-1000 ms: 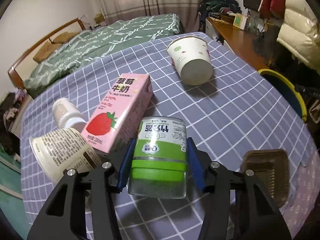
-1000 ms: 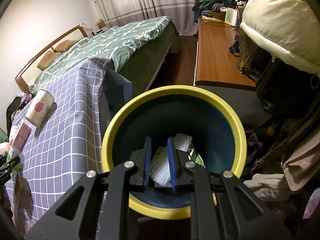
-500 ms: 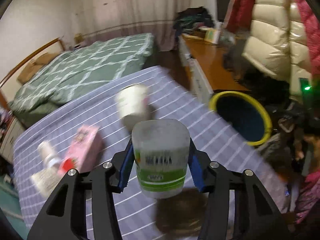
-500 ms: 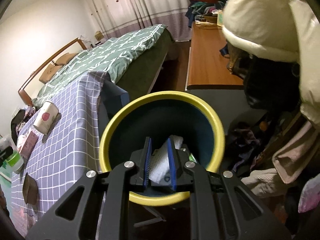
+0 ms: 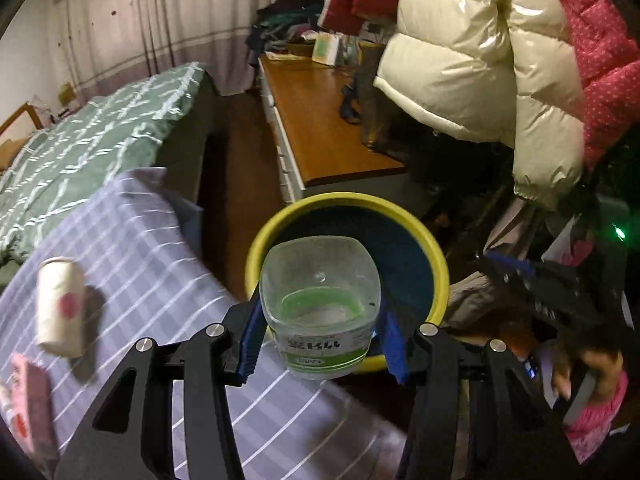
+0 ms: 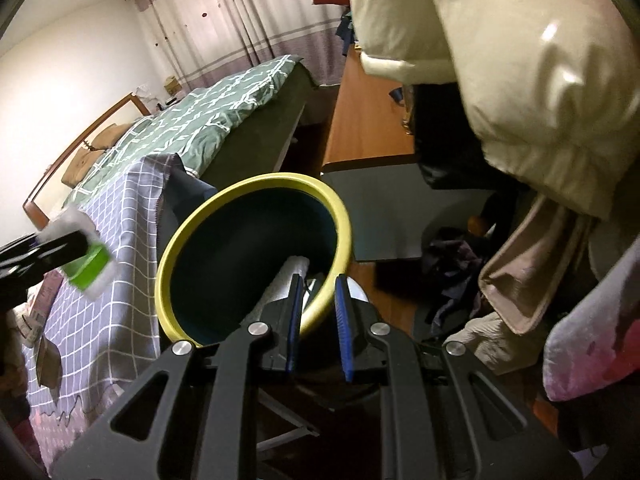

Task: Collect trash
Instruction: 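Carry the green-capped jar with the left tool into the bin and release, then reach the right tool to the brown plastic tray and grasp it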

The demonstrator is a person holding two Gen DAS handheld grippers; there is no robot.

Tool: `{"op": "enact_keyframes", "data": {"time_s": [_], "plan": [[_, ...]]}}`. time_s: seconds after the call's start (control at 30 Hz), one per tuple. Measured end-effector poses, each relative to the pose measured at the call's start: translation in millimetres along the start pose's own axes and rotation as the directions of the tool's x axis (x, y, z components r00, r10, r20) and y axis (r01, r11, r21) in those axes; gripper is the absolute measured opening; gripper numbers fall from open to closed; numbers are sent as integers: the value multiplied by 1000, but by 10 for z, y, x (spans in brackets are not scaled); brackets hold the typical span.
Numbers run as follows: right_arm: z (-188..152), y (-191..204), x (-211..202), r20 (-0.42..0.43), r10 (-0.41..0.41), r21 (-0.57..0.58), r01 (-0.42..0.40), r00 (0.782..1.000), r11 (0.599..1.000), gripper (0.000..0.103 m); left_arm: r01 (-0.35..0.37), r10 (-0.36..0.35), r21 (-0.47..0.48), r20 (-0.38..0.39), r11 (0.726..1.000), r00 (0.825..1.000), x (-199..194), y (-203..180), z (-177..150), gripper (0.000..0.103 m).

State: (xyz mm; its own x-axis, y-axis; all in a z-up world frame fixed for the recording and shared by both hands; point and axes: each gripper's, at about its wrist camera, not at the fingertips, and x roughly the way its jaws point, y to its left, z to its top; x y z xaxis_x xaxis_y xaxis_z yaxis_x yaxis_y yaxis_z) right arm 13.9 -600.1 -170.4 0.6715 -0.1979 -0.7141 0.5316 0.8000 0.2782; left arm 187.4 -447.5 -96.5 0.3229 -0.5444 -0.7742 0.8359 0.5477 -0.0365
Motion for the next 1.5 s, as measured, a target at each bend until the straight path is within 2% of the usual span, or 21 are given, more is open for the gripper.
{"op": "enact_keyframes", "data": {"time_s": [0.2,0.27,0.33,0.43,0.57,0.67,0.77,0.9,1.0,1.17,1.23,1.3,1.33,1.37,1.4,1.5], "plan": [[-18,-70,-20,0,-2,7,2,1000,1000,16,3,-3,-8,-41,1000,999,486,-187,168,51],[-16,-74,-16,-2,2,10,-1,1000,1000,16,-13,12,-17,-31,1000,999,561,-200,215,73],[-15,-63,-17,-3,3,11,-3,1000,1000,16,-30,29,-34,-8,999,1000,561,-189,241,80],[-14,-48,-29,-2,3,10,-3,1000,1000,16,-19,19,-62,0,998,1000,507,-137,259,82],[-23,-28,-55,-2,7,7,-7,1000,1000,16,-19,21,-91,25,996,999,252,5,189,84],[-50,37,-62,-3,10,-3,-10,1000,1000,25,-23,30,-121,57,992,998,-6,135,67,86],[-73,159,-38,-17,19,-25,-19,1000,999,25,-22,37,-162,89,987,995,-298,309,-97,86],[-110,417,-26,-31,38,-72,-40,999,997,25,-39,68,-220,123,975,990,-732,601,-391,86],[-140,654,-18,-43,56,-113,-60,998,992,25,-85,130,-268,156,960,979,-1126,885,-687,87],[-228,1170,-9,-70,104,-202,-116,992,972,25,-202,291,-380,195,903,937,-1834,1472,-1283,90],[-288,1439,-12,-87,138,-246,-156,987,957,27,-255,366,-430,196,866,910,-2085,1735,-1576,91],[-350,1694,-11,-110,176,-283,-200,978,938,34,-291,420,-474,191,831,887,-2236,1948,-1825,91],[-380,1799,-13,-120,190,-298,-218,974,929,36,-316,459,-514,178,798,870,-2324,2127,-2011,91],[-427,1953,-16,-134,210,-322,-243,969,915,39,-326,479,-535,172,779,861,-2373,2239,-2120,92],[-478,2109,-22,-148,230,-346,-269,962,899,41,-343,512,-566,169,750,842,-2428,2388,-2281,92],[-624,2490,-57,-178,290,-393,-338,940,855,62,-378,575,-625,141,683,806,-2475,2686,-2590,92]]}}
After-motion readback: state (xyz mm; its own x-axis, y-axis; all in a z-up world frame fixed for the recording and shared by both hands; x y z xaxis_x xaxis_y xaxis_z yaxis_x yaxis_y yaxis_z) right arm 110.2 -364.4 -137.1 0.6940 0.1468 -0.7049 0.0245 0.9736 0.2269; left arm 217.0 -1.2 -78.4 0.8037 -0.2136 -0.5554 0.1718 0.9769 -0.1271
